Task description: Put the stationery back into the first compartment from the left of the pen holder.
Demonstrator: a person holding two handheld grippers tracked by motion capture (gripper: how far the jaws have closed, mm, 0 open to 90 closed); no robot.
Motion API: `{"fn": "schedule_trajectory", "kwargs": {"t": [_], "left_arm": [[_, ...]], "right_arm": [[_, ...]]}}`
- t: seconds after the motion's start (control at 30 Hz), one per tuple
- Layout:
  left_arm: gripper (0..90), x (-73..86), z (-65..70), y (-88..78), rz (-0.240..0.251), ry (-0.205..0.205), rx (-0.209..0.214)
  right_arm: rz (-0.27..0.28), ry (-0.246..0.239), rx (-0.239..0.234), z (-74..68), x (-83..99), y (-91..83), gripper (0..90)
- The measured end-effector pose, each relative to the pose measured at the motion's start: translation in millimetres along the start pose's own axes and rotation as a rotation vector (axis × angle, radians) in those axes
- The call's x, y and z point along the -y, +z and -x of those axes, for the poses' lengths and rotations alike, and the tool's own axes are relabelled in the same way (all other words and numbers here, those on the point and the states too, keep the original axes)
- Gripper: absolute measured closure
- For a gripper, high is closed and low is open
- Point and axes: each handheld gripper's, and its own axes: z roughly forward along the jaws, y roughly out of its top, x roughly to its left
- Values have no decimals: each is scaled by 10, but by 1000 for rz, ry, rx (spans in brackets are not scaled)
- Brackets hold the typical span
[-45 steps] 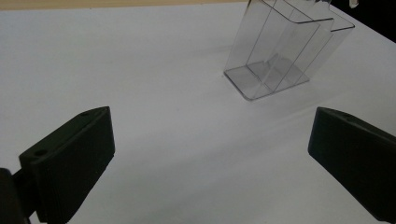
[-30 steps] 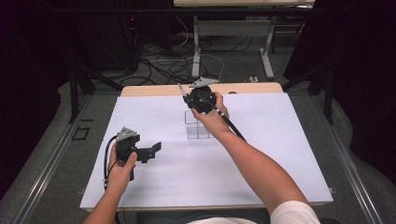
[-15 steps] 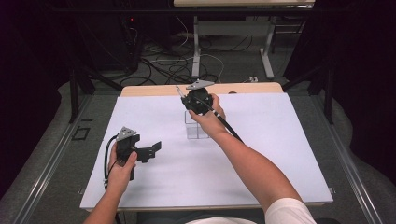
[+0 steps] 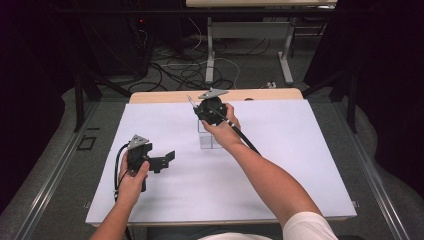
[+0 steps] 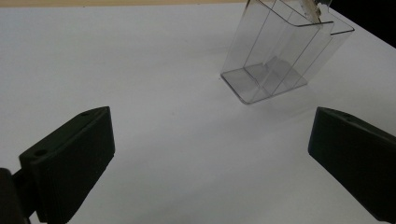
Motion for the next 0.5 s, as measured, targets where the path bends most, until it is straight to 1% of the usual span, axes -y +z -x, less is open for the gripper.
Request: {"fn": "schedule_trajectory", "kwargs": {"t": [0.13,0.2,0.27,0.3,0.37,0.47,0.5], "left_arm": [[7,-1,-1,2,0,1,1],[7,2,4,16,7,2,4],[7,3,7,18,5,1,4],[7,3,9,19,4,3,4],[7,3,7,9,4,5,4],[7,8,-2,-3,1,1,4],[7,12,-4,-1,7,1,2]], "right_arm": [[5,-11,0,-6,14,28,797],[2,-6,-2,-10,22,37,797],[8,-7,-4,-9,28,44,796],[2,-1,-15,-3,43,56,797],[9,5,-14,3,56,76,796],[10,4,-10,-5,70,88,796],[12,-5,-9,-10,76,96,796]]}}
